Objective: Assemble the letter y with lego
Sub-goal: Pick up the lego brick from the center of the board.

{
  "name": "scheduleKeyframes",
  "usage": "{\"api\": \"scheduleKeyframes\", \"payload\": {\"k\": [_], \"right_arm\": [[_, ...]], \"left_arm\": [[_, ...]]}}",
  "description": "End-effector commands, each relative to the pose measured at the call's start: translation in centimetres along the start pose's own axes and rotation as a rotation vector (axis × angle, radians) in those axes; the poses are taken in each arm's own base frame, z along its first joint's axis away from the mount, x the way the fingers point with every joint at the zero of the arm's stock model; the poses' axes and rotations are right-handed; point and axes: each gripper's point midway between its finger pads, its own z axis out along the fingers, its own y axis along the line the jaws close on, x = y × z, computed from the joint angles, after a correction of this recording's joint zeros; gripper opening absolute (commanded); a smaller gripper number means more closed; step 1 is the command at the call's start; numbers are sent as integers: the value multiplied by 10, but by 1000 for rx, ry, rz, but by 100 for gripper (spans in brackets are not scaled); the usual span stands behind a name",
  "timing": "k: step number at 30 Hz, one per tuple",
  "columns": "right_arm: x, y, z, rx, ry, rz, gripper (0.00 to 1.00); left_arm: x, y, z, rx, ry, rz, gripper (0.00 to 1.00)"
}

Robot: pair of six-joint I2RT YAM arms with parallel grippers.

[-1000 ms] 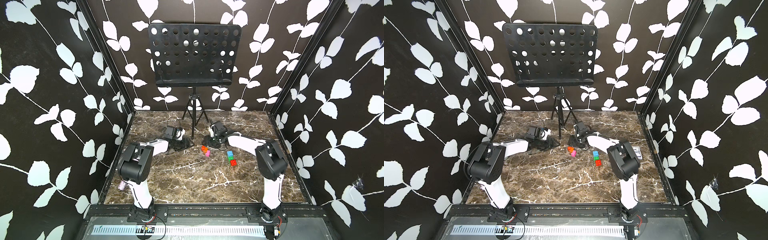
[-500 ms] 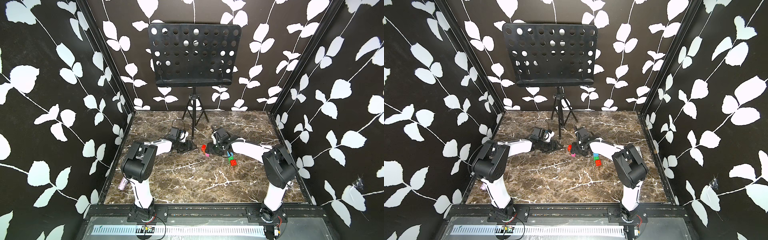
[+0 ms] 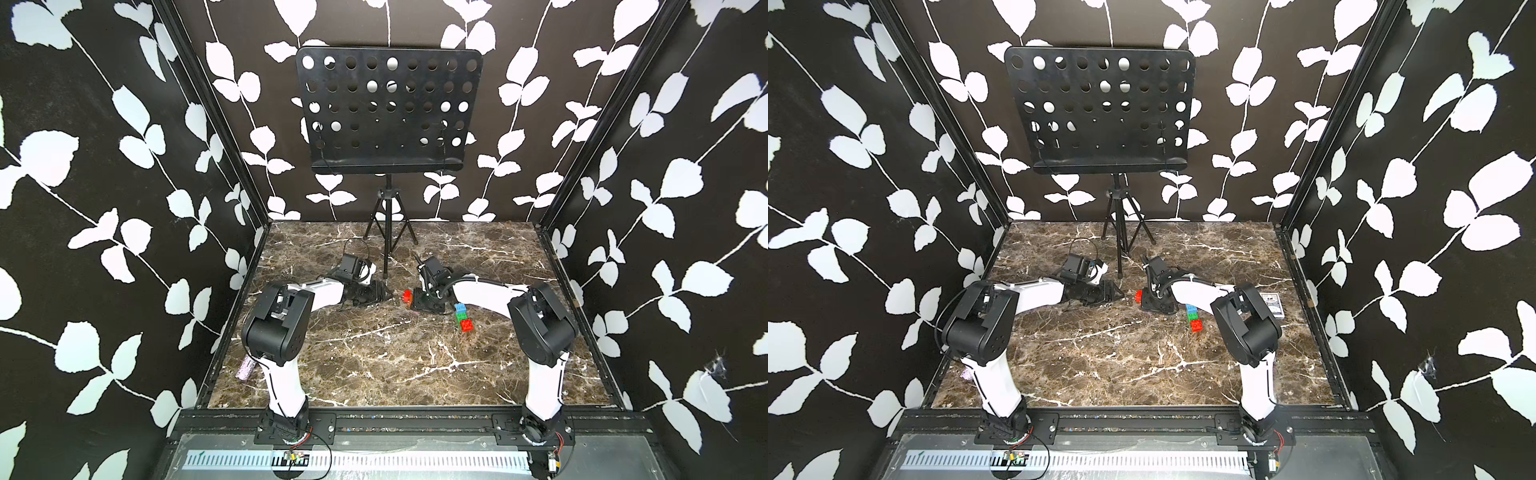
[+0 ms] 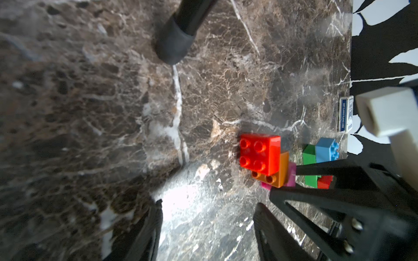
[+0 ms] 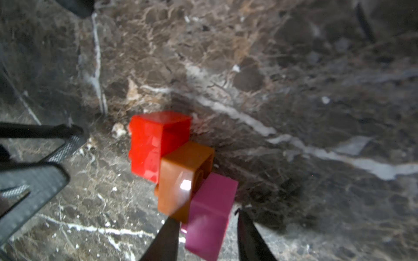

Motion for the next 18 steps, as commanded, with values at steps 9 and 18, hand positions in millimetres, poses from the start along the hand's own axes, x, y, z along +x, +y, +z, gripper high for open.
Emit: {"api": "scheduleKeyframes", "payload": {"k": [9,18], "right_arm": [[-14,14,-19,-114,-132,27,23],[-23,35,-37,-404,-286,116,21]], "left_arm": [[-9,-21,-16,68,-37,35,66],[-20,-65,-29,273,-80,83,74]]}}
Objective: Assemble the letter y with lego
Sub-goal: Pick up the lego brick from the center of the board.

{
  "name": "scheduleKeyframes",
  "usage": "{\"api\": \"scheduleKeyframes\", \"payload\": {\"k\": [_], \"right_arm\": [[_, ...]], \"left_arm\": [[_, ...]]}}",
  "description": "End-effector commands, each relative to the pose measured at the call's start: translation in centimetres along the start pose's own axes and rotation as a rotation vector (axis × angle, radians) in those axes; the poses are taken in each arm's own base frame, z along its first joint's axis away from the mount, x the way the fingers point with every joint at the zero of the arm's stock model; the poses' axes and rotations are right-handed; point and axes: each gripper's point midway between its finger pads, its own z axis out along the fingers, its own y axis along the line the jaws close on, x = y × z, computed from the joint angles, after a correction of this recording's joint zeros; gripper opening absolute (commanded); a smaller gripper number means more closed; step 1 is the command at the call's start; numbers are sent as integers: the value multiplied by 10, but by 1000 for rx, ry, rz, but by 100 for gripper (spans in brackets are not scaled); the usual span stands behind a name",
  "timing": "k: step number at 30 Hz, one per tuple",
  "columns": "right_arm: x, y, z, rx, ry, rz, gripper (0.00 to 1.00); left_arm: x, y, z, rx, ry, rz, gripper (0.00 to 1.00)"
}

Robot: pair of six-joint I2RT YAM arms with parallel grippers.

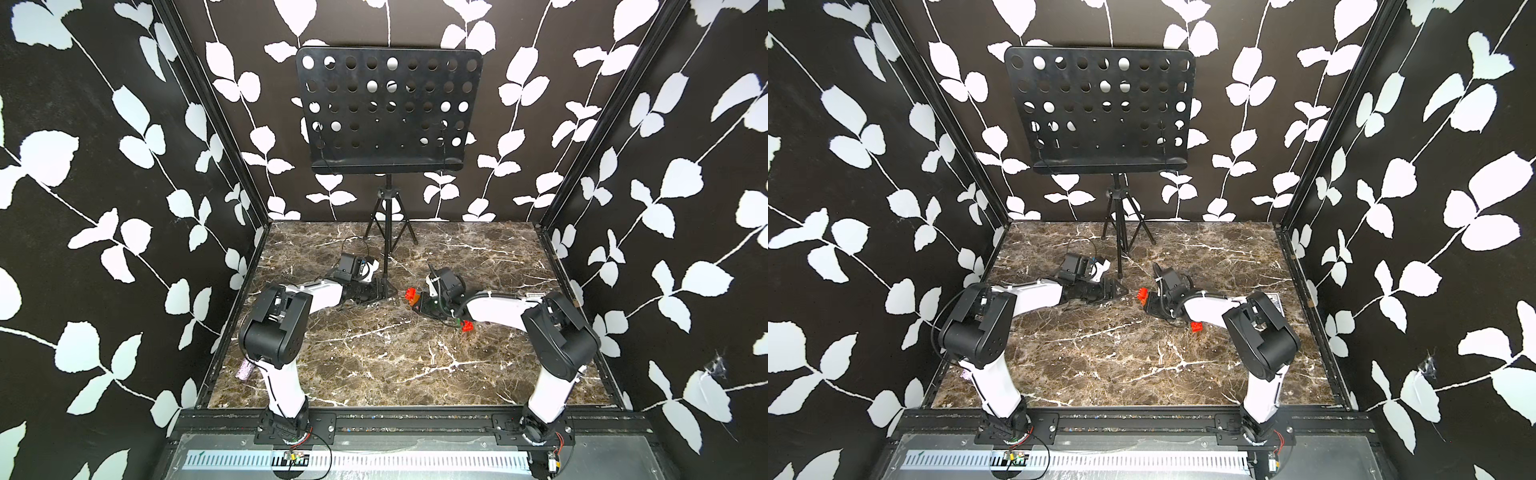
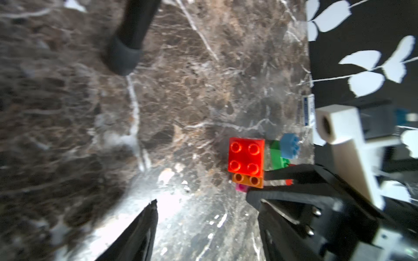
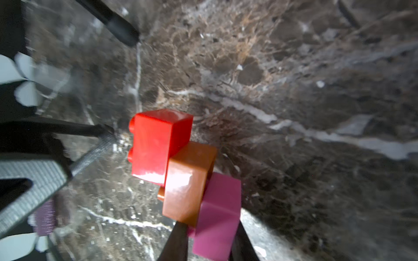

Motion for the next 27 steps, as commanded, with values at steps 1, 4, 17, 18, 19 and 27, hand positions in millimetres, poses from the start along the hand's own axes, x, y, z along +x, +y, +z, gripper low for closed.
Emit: {"api": "scheduleKeyframes", "payload": {"k": [1,4,17,18,19,27], "right_arm": [[-26,37,-12,-187,-125,40,22],[-23,36,-12,-215,-138,72,22],[-23,59,-12,-305,-170,78,22],[-23,60,-11,-309,-169,77,22],[-22,61,-11,-311,-170,76,22],[-17,65,-8,-328,-163,79,22]], "left_arm": [[-17,-39,-15,119,-50,73,75],[-15,-48,-11,144,-31,85,76],[0,-50,9,86,28,109,70],[-1,-50,9,85,25,111,70],[-1,-50,10,82,23,111,69],[-5,-42,13,45,3,104,63]]}}
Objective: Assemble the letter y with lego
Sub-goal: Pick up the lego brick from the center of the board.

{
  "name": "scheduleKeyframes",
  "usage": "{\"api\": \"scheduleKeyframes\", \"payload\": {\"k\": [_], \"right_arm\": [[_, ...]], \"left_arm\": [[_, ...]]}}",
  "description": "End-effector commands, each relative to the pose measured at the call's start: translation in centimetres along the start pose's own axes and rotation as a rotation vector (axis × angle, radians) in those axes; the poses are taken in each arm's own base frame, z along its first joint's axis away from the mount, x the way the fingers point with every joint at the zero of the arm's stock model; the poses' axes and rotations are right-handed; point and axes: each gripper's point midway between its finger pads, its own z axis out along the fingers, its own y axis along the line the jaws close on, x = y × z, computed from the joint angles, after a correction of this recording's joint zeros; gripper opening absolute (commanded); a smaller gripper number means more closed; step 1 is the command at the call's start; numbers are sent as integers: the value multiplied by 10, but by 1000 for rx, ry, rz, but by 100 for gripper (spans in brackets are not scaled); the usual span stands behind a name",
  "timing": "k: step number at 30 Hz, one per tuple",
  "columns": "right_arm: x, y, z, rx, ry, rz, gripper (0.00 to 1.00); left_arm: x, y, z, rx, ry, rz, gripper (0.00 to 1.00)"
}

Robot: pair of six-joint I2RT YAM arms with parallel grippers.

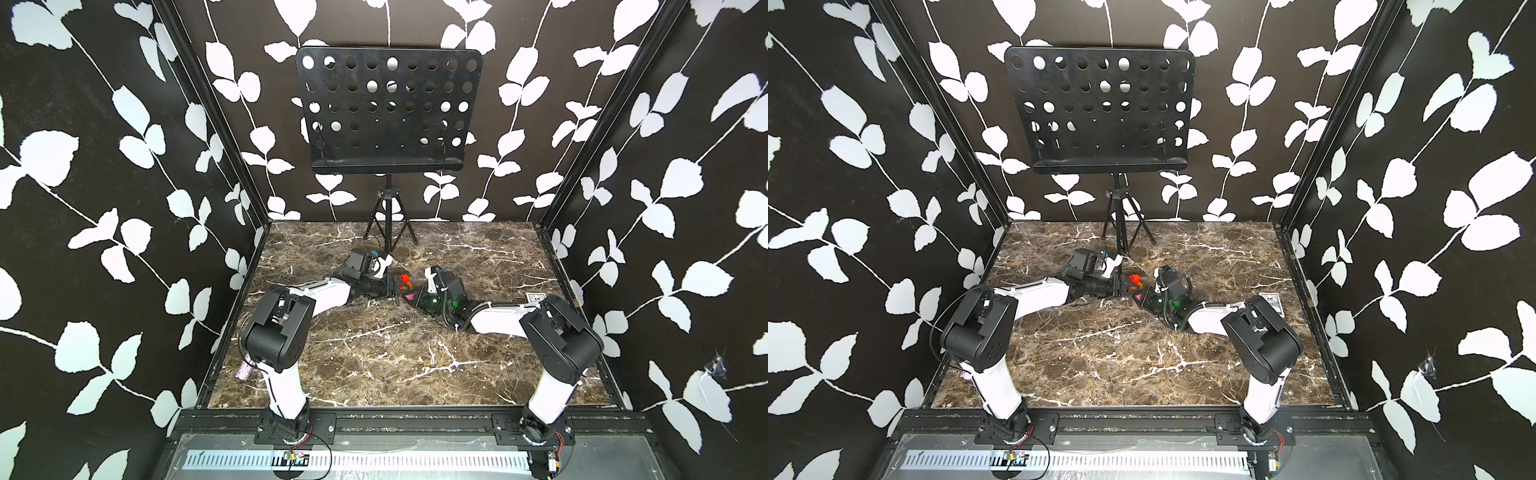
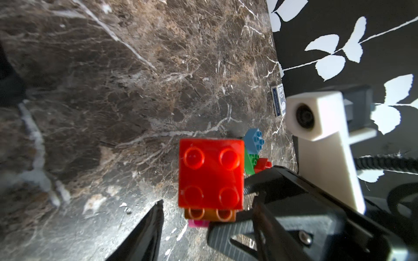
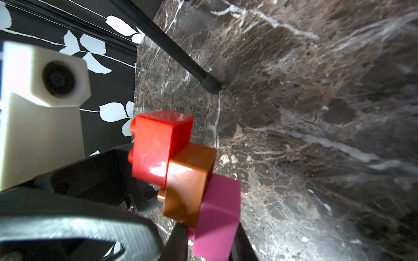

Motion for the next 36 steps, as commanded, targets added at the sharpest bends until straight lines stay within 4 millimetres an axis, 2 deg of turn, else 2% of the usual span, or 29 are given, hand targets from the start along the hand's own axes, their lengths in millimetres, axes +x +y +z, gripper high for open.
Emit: {"api": "scheduleKeyframes", "payload": {"k": [1,10,15,30,32,35,36], "right_arm": [[0,11,1,-52,-20,5,22],[1,11,3,-56,-19,8,22],[1,12,4,-64,-19,10,22],[1,14,4,-70,-19,1,25],[1,14,4,-69,-18,-1,29],[1,13,0,-51,-17,-15,48],[1,13,-3,-40,-15,-26,50]], "left_arm": [[-4,1,1,-13,-8,12,61],[-6,-6,3,29,-9,0,45],[-6,-10,4,55,-13,-4,44],[-5,-7,3,32,-7,23,32],[-5,-7,2,25,-4,36,30],[-3,-5,1,5,5,76,30],[-3,-4,-1,-5,8,97,30]]}}
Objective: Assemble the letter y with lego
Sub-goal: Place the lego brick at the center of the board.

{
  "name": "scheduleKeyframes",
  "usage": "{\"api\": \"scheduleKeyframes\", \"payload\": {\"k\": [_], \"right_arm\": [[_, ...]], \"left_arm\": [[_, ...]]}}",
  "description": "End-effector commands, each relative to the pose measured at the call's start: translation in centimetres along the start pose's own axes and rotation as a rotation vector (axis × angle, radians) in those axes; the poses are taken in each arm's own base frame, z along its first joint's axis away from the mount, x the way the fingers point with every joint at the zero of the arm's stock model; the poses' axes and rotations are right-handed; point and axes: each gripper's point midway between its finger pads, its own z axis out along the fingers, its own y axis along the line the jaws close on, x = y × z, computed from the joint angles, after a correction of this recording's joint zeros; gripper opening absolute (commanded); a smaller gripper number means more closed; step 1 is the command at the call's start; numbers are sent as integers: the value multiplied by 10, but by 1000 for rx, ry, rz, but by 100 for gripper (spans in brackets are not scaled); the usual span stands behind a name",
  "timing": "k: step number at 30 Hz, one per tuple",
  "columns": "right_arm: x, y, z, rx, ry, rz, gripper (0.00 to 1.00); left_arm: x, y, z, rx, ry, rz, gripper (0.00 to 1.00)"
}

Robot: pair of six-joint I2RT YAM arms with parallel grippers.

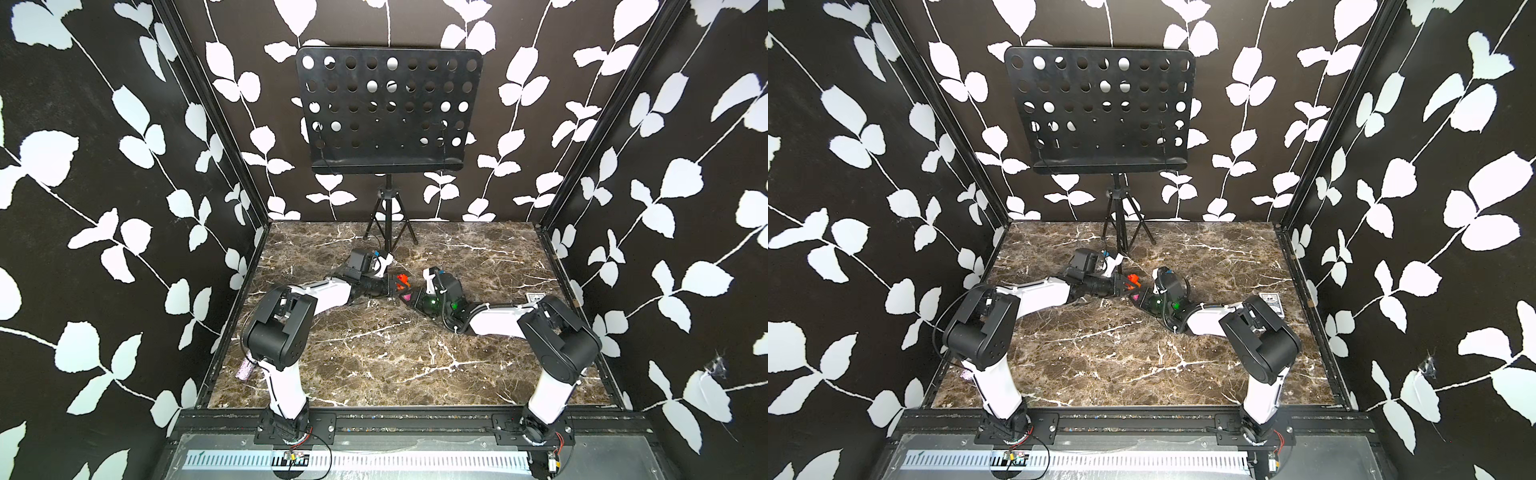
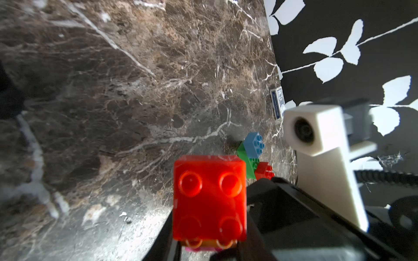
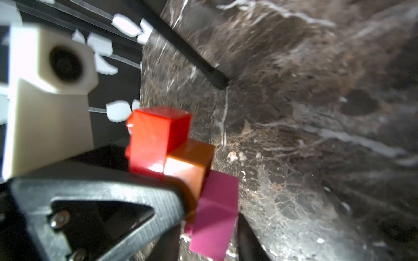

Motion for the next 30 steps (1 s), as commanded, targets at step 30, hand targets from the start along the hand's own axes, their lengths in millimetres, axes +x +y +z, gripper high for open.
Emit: {"api": "scheduleKeyframes", "payload": {"k": [30], "right_arm": [[-33,-102,-180,742,379,-316,55]], "left_arm": [[81,-35,23,21,233,905,25]]}}
